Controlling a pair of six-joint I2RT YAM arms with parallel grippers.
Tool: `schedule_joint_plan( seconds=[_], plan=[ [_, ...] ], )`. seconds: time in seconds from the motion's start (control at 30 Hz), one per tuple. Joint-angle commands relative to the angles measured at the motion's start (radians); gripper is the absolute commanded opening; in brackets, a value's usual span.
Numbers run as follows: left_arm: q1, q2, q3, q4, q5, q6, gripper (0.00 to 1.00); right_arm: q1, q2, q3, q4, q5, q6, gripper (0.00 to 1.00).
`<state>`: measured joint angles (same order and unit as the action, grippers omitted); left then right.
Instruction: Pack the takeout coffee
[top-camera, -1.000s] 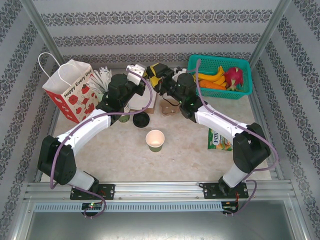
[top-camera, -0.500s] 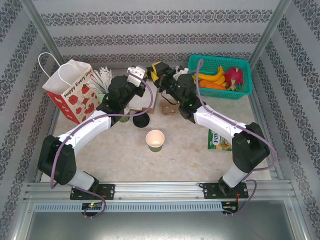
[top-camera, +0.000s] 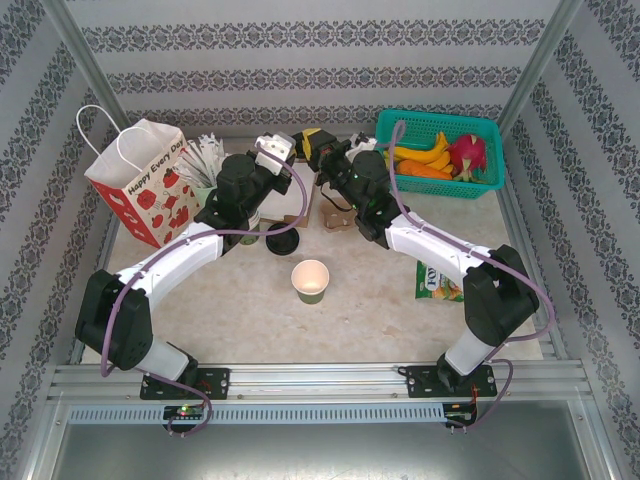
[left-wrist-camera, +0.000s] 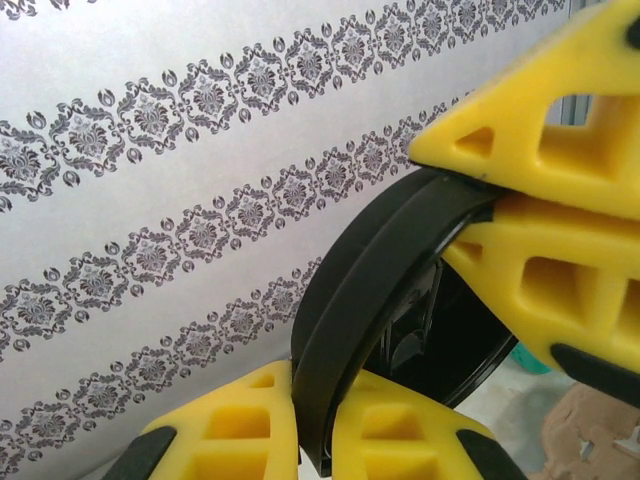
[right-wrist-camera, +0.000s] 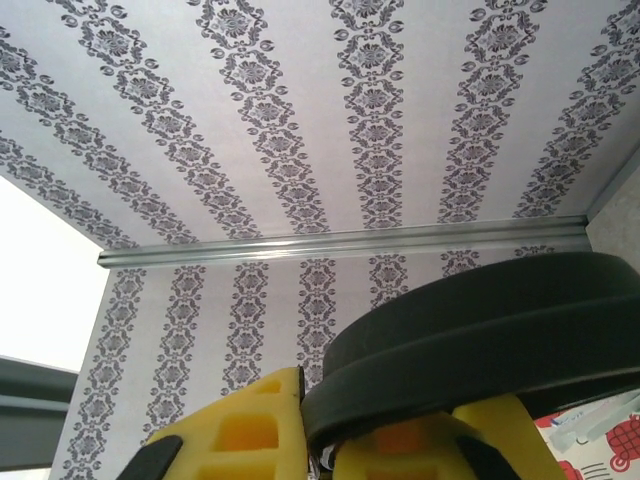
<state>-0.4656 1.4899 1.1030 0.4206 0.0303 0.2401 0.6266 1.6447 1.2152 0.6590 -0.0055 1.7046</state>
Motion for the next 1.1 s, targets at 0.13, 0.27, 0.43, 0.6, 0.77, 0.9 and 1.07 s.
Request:
schedule_joint_plan(
  seconds=[0.13,0.27,0.43,0.6,0.77,0.9,1.07],
  plan=[
    [-0.012,-0.016,-0.012,0.016,0.011,0.010,0.00,0.004,-0.040,-0.032,0.042,0.047,-0.050,0.00],
    [-0.012,-0.015,-0.004,0.003,0.010,0.004,0.00,0.002,-0.049,-0.034,0.034,0.049,-0.062,0.00],
    [-0.011,-0.012,0.016,-0.034,0.017,-0.017,0.02,-0.001,-0.060,-0.045,0.038,0.047,-0.090,0.00],
    [-0.008,-0.022,0.023,-0.085,0.039,-0.067,0.33,-0.013,-0.081,-0.061,0.038,0.008,-0.211,0.00],
    [0.052,-0.087,0.003,-0.174,0.236,-0.231,0.78,-0.049,-0.108,-0.092,0.032,-0.066,-0.328,0.00],
    [0.098,-0.158,-0.066,-0.171,0.326,-0.321,1.00,-0.098,-0.121,-0.120,0.032,-0.188,-0.457,0.00],
    [0.154,-0.219,-0.100,-0.197,0.397,-0.414,0.99,-0.198,-0.124,-0.135,0.043,-0.476,-0.615,0.00]
  ],
)
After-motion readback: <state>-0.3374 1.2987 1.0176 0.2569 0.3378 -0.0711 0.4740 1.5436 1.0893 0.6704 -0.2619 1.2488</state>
